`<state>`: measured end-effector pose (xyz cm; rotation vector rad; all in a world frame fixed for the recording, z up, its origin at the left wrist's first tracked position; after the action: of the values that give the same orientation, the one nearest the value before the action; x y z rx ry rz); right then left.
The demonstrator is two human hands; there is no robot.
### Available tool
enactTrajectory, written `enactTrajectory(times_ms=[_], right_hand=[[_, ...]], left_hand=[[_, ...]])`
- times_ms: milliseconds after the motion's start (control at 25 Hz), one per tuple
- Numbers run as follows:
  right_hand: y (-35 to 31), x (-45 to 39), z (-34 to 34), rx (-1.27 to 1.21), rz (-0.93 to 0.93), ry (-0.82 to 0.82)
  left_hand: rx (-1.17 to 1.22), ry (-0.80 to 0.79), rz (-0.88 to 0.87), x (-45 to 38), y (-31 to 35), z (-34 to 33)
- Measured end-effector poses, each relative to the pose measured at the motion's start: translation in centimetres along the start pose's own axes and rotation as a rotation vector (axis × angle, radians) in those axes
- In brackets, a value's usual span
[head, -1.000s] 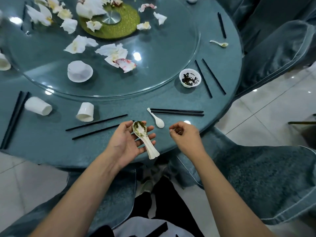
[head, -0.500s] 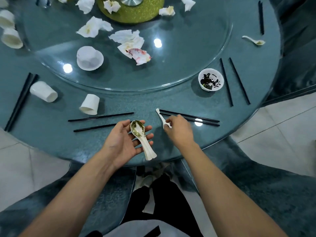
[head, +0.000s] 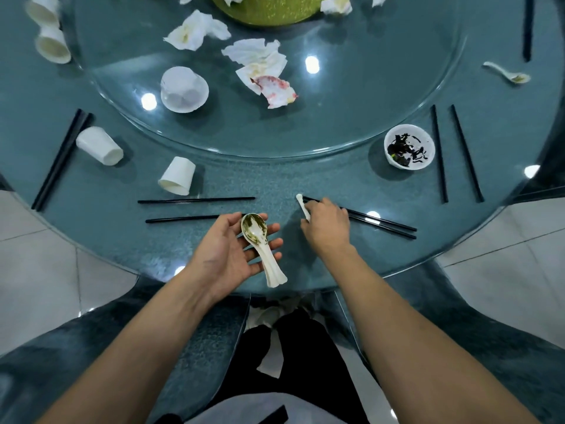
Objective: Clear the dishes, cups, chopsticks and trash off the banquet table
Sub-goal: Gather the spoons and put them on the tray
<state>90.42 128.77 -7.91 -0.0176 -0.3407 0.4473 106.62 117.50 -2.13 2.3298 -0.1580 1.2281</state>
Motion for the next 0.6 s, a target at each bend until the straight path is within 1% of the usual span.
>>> enactTrajectory(times_ms=[360,600], right_hand=[[-0.9,0.0,-0.7,0.02,-0.012,-0.018],[-0.9,0.6,-0.2,-0.029,-0.032,-0.031]], left_hand=[[0.014,0.005,-0.015,-0.1,0.3,1.2],[0.021,0.004,-0.02,0.1,0.5,1.5]])
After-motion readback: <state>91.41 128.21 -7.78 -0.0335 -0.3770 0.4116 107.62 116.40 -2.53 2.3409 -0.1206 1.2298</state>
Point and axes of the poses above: each hand's wrist, its own x-axis away from the middle knuckle, its own z-axis out of the back of the hand, y = z × x, the point moved 8 cm from there along -x, towards the middle knuckle, and after that the axes turned 8 degrees about x, right-handed, at the moved point
